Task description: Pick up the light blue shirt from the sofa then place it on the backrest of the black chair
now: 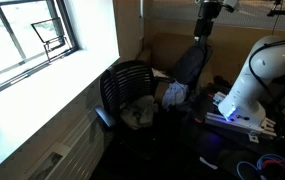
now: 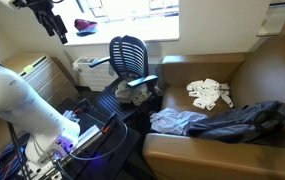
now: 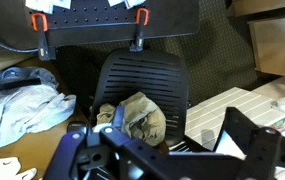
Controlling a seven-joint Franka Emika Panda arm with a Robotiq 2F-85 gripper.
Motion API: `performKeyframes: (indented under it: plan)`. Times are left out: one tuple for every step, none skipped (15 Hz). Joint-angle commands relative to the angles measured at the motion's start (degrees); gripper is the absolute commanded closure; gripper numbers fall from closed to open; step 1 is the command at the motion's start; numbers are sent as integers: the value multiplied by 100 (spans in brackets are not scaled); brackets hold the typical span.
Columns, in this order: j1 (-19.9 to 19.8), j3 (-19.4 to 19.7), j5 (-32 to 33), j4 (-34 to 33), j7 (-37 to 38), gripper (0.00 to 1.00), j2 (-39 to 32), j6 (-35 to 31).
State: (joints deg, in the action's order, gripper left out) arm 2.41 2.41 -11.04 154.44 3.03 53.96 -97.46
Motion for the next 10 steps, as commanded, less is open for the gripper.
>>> performKeyframes:
  plan:
    - [-106,-78,-59,-13,-69,0,-11,26]
    - [-81,-237,-55,-5,85,0,-341,-2]
    - [-221,-489,76,201,352,0,-507,-503]
    - [-353,-555,299,472,340,0,-486,-1226]
    - [-457,-513,605,459,287,0,-673,-1565]
    - [-603,-520,926,484,333,0,-938,-2046]
    - [-800,-459,1314,388,324,0,-1273,-2511]
    - [-1032,-389,1687,242,379,0,-1630,-2989]
    - [-1268,-354,2018,103,496,0,-1939,-3412]
    - [-1534,-324,2297,-141,672,0,-2238,-3722]
